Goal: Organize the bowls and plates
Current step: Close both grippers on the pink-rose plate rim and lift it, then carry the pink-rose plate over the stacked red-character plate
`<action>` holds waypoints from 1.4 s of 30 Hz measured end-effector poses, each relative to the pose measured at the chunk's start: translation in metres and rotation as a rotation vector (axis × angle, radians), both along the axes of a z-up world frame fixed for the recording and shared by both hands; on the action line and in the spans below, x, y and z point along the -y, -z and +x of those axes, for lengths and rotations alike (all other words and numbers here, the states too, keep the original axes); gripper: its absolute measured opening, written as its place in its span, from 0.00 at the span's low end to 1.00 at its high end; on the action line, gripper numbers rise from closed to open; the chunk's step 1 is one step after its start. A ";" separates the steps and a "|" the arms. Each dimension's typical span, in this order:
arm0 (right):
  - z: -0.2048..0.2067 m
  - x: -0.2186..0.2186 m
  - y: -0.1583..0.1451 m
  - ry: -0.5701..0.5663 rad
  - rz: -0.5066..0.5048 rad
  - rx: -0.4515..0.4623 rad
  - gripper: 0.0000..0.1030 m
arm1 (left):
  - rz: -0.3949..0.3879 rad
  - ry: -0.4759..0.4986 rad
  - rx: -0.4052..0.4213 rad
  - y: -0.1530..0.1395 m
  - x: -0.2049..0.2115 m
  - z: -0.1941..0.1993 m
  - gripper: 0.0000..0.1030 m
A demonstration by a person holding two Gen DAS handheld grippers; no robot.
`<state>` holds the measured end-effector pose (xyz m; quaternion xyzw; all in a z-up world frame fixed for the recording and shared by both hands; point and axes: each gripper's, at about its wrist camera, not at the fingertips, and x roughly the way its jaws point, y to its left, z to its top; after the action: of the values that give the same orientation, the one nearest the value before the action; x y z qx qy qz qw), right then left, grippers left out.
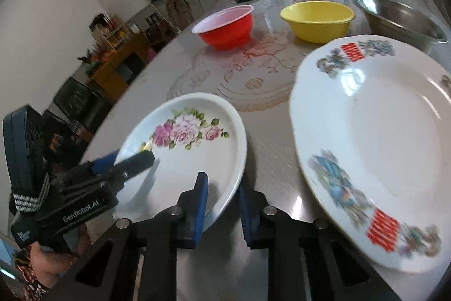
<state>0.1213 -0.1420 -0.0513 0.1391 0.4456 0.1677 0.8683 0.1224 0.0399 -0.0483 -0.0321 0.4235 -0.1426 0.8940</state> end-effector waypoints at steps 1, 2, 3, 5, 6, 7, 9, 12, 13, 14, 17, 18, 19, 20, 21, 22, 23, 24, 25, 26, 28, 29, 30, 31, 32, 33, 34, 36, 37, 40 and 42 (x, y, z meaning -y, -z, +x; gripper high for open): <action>0.001 -0.001 0.001 -0.002 0.009 0.005 0.19 | 0.001 0.010 0.002 0.000 0.000 0.000 0.47; 0.001 -0.003 0.001 -0.005 0.015 0.010 0.19 | 0.008 0.019 0.008 0.000 0.000 0.000 0.47; 0.001 -0.005 0.001 -0.007 0.016 0.015 0.19 | 0.018 0.027 0.014 0.000 0.001 -0.001 0.46; 0.002 -0.007 0.001 -0.013 0.007 0.026 0.19 | 0.064 0.042 0.039 0.001 0.005 -0.002 0.44; 0.002 -0.007 0.001 -0.014 0.007 0.030 0.19 | 0.083 0.050 0.053 0.002 0.007 -0.003 0.44; 0.002 -0.008 0.002 -0.015 0.003 0.034 0.19 | 0.086 0.052 0.060 0.002 0.006 -0.004 0.44; 0.002 -0.012 0.001 -0.020 -0.024 0.048 0.19 | 0.080 0.052 0.061 0.002 0.005 -0.004 0.44; 0.000 -0.015 -0.001 -0.026 -0.069 0.063 0.19 | 0.104 0.052 0.084 0.000 0.007 -0.005 0.44; -0.001 -0.017 -0.002 -0.029 -0.080 0.068 0.19 | 0.110 0.050 0.091 -0.001 0.007 -0.005 0.44; -0.001 -0.018 -0.002 -0.033 -0.085 0.069 0.19 | 0.113 0.049 0.097 -0.002 0.007 -0.005 0.44; -0.001 -0.013 -0.003 -0.029 -0.065 0.068 0.19 | 0.112 0.045 0.108 -0.006 0.008 -0.004 0.44; -0.001 -0.012 -0.005 -0.030 -0.063 0.068 0.19 | 0.111 0.044 0.111 -0.007 0.008 -0.004 0.44; -0.001 -0.012 -0.005 -0.031 -0.064 0.069 0.19 | 0.110 0.042 0.114 -0.008 0.008 -0.004 0.44; -0.001 -0.011 -0.007 -0.031 -0.063 0.073 0.19 | 0.107 0.040 0.117 -0.009 0.008 -0.004 0.44; -0.001 -0.011 -0.008 -0.031 -0.062 0.077 0.19 | 0.103 0.037 0.121 -0.011 0.008 -0.003 0.44; -0.003 -0.010 -0.009 -0.030 -0.060 0.080 0.19 | 0.098 0.036 0.125 -0.013 0.007 -0.004 0.44; -0.004 -0.009 -0.011 -0.028 -0.056 0.085 0.19 | 0.095 0.036 0.128 -0.015 0.007 -0.003 0.44; -0.004 -0.008 -0.013 -0.025 -0.051 0.088 0.19 | 0.091 0.036 0.132 -0.017 0.008 -0.003 0.44; -0.004 -0.006 -0.016 -0.020 -0.043 0.092 0.19 | 0.083 0.038 0.137 -0.020 0.009 -0.003 0.44; -0.005 -0.003 -0.019 -0.011 -0.030 0.098 0.19 | 0.078 0.039 0.140 -0.022 0.010 -0.003 0.44; -0.006 0.002 -0.025 -0.001 -0.017 0.112 0.19 | 0.064 0.042 0.147 -0.027 0.012 -0.003 0.44; -0.007 0.003 -0.028 0.002 -0.015 0.118 0.19 | 0.058 0.045 0.151 -0.030 0.013 -0.004 0.44; -0.008 0.005 -0.031 0.006 -0.013 0.124 0.19 | 0.053 0.049 0.155 -0.032 0.015 -0.003 0.44; -0.009 0.008 -0.034 0.013 -0.010 0.134 0.19 | 0.049 0.053 0.159 -0.035 0.017 -0.003 0.44; -0.010 0.011 -0.037 0.019 -0.009 0.140 0.19 | 0.047 0.057 0.164 -0.037 0.020 -0.003 0.44; -0.010 0.013 -0.039 0.022 -0.009 0.142 0.19 | 0.047 0.061 0.168 -0.038 0.022 -0.003 0.44; -0.011 0.016 -0.041 0.028 -0.010 0.146 0.19 | 0.048 0.068 0.173 -0.040 0.026 -0.002 0.44; -0.013 0.023 -0.044 0.043 -0.008 0.153 0.19 | 0.049 0.081 0.180 -0.044 0.033 -0.001 0.44; -0.013 0.024 -0.045 0.047 -0.008 0.154 0.19 | 0.051 0.087 0.180 -0.045 0.036 -0.001 0.44; -0.016 0.036 -0.048 0.071 0.000 0.157 0.19 | 0.051 0.112 0.184 -0.048 0.047 0.000 0.44; -0.020 0.043 -0.050 0.090 0.006 0.160 0.19 | 0.049 0.128 0.187 -0.051 0.055 0.002 0.44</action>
<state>0.1016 -0.1852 -0.0015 0.1479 0.3678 0.1406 0.9072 0.1240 -0.0154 0.0025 0.0302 0.3430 -0.1915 0.9191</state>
